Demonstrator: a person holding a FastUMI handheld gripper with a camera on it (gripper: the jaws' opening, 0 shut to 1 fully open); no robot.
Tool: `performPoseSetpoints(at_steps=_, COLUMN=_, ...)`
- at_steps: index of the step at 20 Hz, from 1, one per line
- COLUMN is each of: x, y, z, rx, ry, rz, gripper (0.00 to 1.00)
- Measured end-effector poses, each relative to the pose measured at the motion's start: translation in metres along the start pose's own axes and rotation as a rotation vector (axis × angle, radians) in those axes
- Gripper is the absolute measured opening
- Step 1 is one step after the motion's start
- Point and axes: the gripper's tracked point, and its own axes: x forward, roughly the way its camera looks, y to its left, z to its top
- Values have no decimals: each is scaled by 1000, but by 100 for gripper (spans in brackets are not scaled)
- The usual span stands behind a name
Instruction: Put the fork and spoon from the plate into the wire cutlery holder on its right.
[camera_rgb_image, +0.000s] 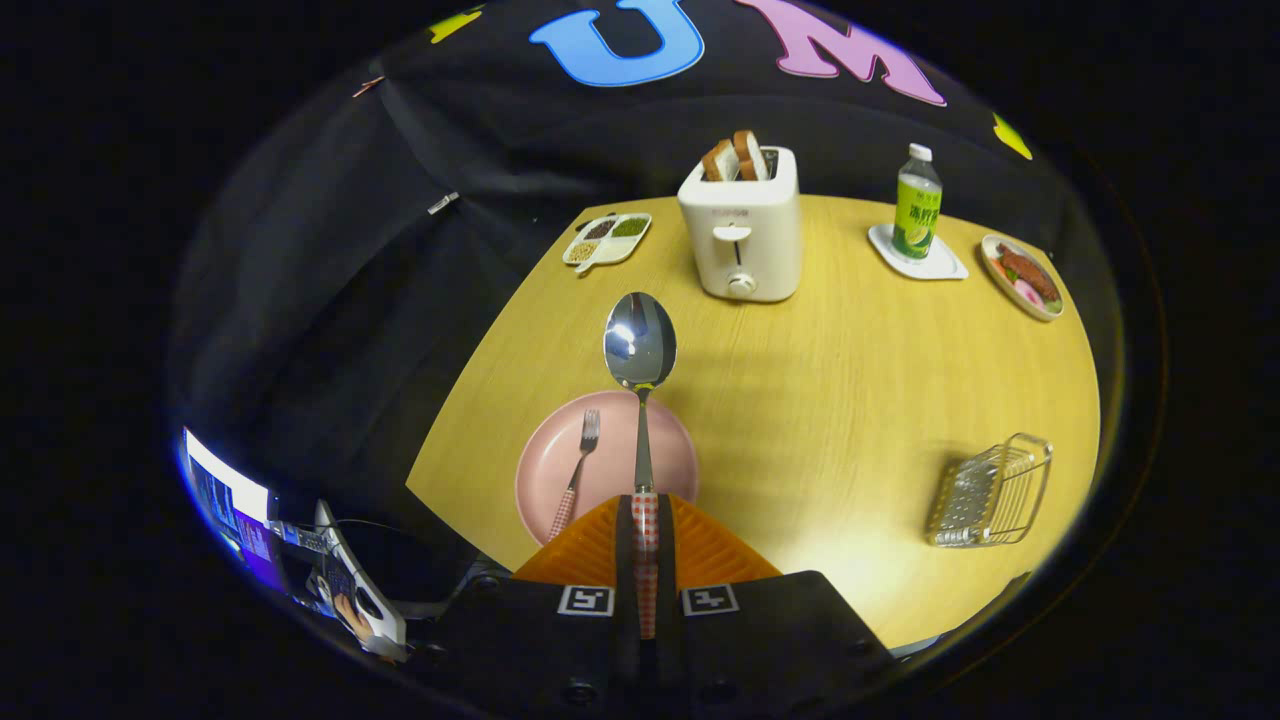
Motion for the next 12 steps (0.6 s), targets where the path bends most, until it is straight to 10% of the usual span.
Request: performPoseSetpoints(at_steps=12, x=-106, y=-124, z=-12, rx=19, ry=97, rz=-131, gripper=10)
